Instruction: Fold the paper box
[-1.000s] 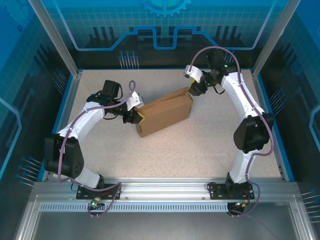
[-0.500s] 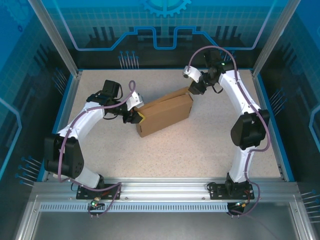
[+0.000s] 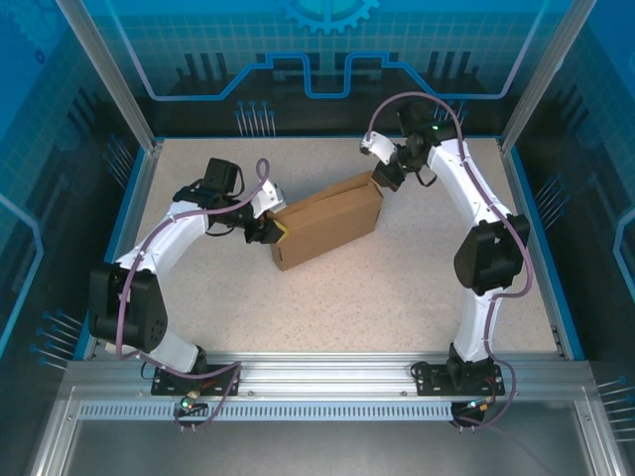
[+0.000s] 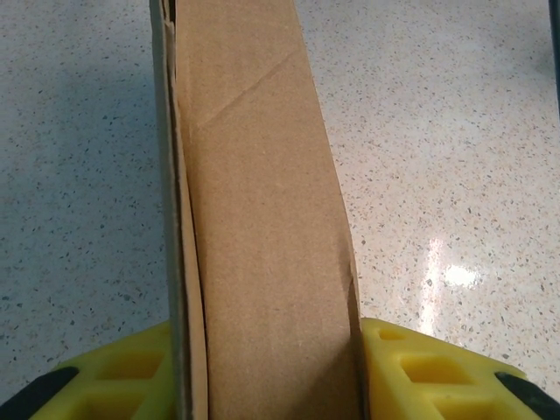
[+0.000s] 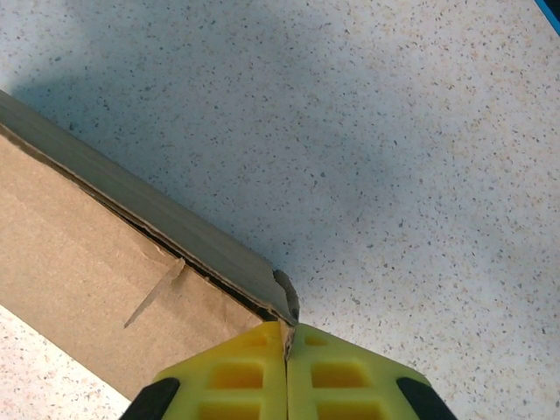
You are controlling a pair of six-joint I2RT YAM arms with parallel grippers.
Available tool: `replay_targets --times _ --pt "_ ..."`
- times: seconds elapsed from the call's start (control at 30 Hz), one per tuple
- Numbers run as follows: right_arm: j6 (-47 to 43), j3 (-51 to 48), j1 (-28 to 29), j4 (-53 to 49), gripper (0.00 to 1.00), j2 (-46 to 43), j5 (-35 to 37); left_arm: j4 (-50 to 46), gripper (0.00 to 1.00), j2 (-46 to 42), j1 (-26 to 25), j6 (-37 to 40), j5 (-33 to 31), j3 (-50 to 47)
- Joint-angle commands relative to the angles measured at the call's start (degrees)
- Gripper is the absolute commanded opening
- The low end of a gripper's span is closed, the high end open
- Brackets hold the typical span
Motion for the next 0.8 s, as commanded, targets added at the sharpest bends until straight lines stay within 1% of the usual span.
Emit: replay_targets --times 0.0,0.2,0.33,0.57,0.77 --pt "5.9 2.4 2.0 -3.6 0.06 -0.8 2.1 3.1 0.37 0.5 -0.4 -0.8 0.6 -0.3" --pt "14.5 5.4 3.3 -7.9 0.06 0.4 4.9 3.2 0.38 1.2 -1.5 -0.8 -2.6 -0.4" --pt "19.8 4.5 3.9 -8.5 0.07 0.1 5.8 2.8 0.38 2.1 -2.3 -1.4 -3.8 -0.1" --pt "26.1 -2.3 4.1 -2.7 0.07 -3.1 6.5 3.9 0.38 2.2 -3.1 -2.9 -5.6 -0.1" --pt "30.0 -11.0 4.2 4.0 0.07 -6.9 6.1 4.8 0.39 2.2 -3.4 -3.8 -6.8 -0.3"
